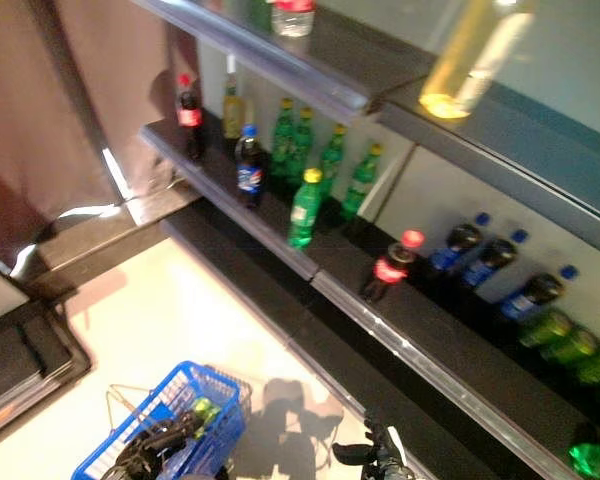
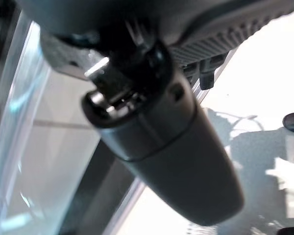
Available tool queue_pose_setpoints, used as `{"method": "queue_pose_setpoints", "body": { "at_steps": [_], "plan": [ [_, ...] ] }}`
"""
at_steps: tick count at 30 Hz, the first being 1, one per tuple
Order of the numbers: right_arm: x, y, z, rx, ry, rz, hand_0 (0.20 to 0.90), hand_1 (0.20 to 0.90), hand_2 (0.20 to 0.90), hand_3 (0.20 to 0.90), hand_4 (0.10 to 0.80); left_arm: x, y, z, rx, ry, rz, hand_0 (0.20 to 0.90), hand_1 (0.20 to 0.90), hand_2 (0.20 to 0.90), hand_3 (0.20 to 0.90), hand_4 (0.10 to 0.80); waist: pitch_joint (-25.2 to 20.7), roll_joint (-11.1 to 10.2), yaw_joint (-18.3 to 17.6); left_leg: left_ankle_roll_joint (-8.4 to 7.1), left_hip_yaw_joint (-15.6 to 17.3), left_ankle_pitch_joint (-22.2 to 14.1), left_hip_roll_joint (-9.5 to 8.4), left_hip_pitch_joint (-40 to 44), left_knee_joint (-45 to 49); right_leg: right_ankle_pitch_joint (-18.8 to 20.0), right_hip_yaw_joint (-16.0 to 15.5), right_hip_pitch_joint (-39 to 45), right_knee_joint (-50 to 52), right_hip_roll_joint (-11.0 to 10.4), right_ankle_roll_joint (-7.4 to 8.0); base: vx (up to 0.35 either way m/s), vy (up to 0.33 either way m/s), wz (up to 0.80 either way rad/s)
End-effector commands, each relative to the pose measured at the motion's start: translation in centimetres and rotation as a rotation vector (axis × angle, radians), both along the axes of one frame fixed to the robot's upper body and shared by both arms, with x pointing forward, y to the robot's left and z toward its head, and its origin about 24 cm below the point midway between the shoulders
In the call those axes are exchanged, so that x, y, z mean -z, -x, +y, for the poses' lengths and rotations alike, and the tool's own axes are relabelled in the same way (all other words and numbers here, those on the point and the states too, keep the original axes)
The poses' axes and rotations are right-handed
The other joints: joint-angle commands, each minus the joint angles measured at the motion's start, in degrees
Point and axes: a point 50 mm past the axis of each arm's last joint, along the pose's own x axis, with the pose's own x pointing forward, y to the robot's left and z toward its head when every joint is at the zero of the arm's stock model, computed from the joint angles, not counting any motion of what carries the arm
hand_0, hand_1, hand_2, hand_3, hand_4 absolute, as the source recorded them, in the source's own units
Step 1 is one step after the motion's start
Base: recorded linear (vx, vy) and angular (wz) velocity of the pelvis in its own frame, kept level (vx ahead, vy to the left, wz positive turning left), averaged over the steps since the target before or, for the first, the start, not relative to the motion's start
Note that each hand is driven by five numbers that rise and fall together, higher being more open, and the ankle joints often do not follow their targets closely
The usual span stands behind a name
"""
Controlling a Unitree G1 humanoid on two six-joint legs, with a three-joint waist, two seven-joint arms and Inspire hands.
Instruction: Pick up the drink and place into the basket.
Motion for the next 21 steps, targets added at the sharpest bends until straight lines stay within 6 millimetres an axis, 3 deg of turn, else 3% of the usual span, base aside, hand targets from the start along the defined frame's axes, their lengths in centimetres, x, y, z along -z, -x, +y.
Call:
{"method": "queue_pose_setpoints", "body": {
  "at_steps": [1, 5, 8, 12, 21],
  "plan": [
    [-0.9, -0.4, -2.9, 0.047, 0.078, -0.043, 0.9, 0.9, 0.9, 0.9, 0.8, -3.4, -6.6, 0.8, 0.026, -0.051, -0.322, 0.3, 0.3, 0.3, 0.2, 0.1, -0.89, 3.43, -0.36, 1.39, -6.28, 1.0, -0.5, -6.04, 4.23, 0.12, 2.15, 1.15, 3.67, 1.3, -2.41, -0.073, -0.145, -0.25],
    [-1.6, -1.4, -3.7, -0.011, 0.11, -0.077, 0.9, 0.9, 0.9, 0.9, 0.8, -3.0, -5.3, 0.5, -0.027, -0.032, -0.335, 0.3, 0.3, 0.3, 0.2, 0.1, -0.39, 4.23, -0.06, 0.36, -14.83, 1.03, -1.07, -5.83, 4.83, 0.69, 6.24, -1.09, 3.7, 1.73, -3.32, -0.135, -0.032, -0.5],
    [-1.5, -0.8, -4.7, 0.041, 0.127, -0.052, 0.9, 0.9, 0.9, 0.9, 0.8, -2.9, -5.6, 0.1, -0.046, -0.037, -0.324, 0.3, 0.3, 0.3, 0.2, 0.1, 0.17, 4.65, -0.63, -0.14, -14.89, 0.77, -1.19, -6.51, 6.29, 1.55, 7.68, -1.58, 3.11, 1.69, -3.23, -0.112, 0.001, -0.86],
    [-1.1, 0.5, -5.2, 0.115, 0.115, -0.014, 0.9, 0.9, 0.9, 0.9, 0.8, -3.2, -6.7, 0.0, 0.019, -0.04, -0.327, 0.3, 0.3, 0.3, 0.2, 0.1, 0.14, 5.43, -1.23, -0.09, -13.55, 2.31, -0.33, -4.38, 1.97, 2.09, 5.48, -1.46, 2.98, 1.35, -2.57, -0.064, 0.011, -0.04],
    [-0.4, 2.3, -4.7, 0.14, 0.119, 0.028, 0.9, 0.9, 0.9, 0.9, 0.8, -2.7, -5.2, 1.0, 0.037, -0.072, -0.27, 0.3, 0.3, 0.3, 0.2, 0.1, -1.68, 6.46, -2.44, 0.16, -11.81, 4.19, 0.25, -0.25, -4.94, 1.71, 3.15, -1.59, 3.64, 1.37, -2.17, -0.007, -0.001, 0.05]
  ]
}}
